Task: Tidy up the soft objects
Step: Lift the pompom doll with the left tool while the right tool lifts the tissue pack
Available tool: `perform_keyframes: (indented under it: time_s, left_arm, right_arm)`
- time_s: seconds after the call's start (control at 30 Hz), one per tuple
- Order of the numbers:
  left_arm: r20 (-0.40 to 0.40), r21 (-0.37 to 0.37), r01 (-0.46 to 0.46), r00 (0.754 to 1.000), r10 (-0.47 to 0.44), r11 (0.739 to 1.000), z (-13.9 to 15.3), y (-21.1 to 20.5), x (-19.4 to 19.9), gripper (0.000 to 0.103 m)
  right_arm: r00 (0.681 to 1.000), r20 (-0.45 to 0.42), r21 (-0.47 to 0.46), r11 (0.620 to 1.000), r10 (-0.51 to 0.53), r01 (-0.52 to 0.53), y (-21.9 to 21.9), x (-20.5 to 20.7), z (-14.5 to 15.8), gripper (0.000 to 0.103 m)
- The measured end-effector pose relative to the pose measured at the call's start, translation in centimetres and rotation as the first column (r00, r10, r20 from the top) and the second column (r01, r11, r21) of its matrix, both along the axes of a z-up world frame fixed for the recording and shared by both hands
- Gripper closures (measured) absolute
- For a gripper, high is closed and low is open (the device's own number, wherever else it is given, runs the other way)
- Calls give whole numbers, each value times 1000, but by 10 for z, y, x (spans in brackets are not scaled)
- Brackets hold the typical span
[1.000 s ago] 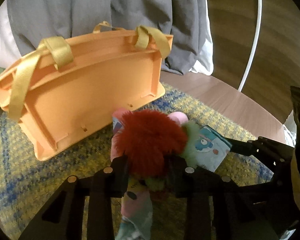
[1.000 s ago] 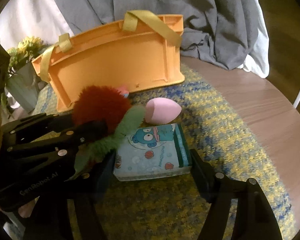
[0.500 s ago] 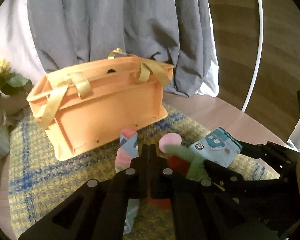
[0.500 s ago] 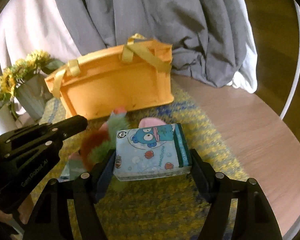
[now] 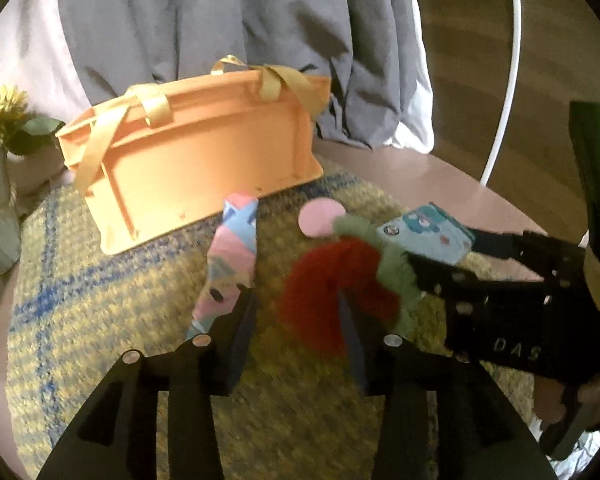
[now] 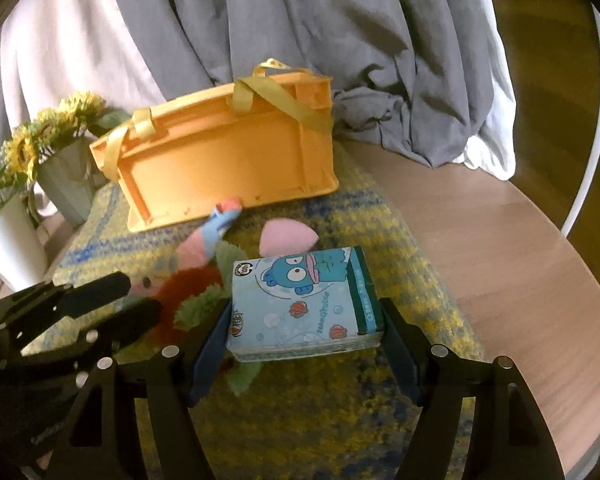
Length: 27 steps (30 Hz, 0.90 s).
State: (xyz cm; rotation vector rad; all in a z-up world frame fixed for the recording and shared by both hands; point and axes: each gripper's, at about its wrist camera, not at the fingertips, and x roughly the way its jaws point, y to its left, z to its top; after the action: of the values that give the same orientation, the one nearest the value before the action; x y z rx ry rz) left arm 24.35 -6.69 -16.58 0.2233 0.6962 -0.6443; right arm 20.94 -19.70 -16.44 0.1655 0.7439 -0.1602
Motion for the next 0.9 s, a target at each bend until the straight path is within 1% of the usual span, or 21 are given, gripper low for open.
perform_keyframes:
  time_s: [0.07, 0.23, 0.43, 0.5, 0.57, 0.67, 0.9]
  left_arm:
    - [-9, 2, 13, 1000, -13, 1000, -4, -5, -3, 54]
    - [2, 22, 28, 1000, -28, 999, -11, -20, -4, 50]
    - [8, 46, 47, 999, -48, 998, -18, -35, -4, 45]
    - [6, 49, 57, 998, -57, 997, -19, -37, -3, 44]
    - [12, 60, 64, 998, -65, 996, -19, -42, -4, 42]
    - [10, 75, 82, 996, -83, 994, -21, -49, -3, 37]
    - [-25, 102, 155, 988, -153, 983, -27, -71, 4, 35]
  right_arm:
    - [1000, -13, -9, 1000, 0, 0, -4, -2, -4, 31]
    - [998, -61, 12, 1000, -3, 3, -17, -3, -18, 31]
    - [995, -104, 17, 1000, -9, 11, -29, -6, -32, 30]
    - [993, -116, 17, 1000, -14, 16, -32, -8, -35, 28]
    - [992, -119, 5, 1000, -30, 31, -36, -9, -35, 22]
    - [990, -134, -19, 999, -40, 38, -41, -10, -35, 18]
    - [983, -171, -22, 998, -62, 59, -56, -12, -41, 18]
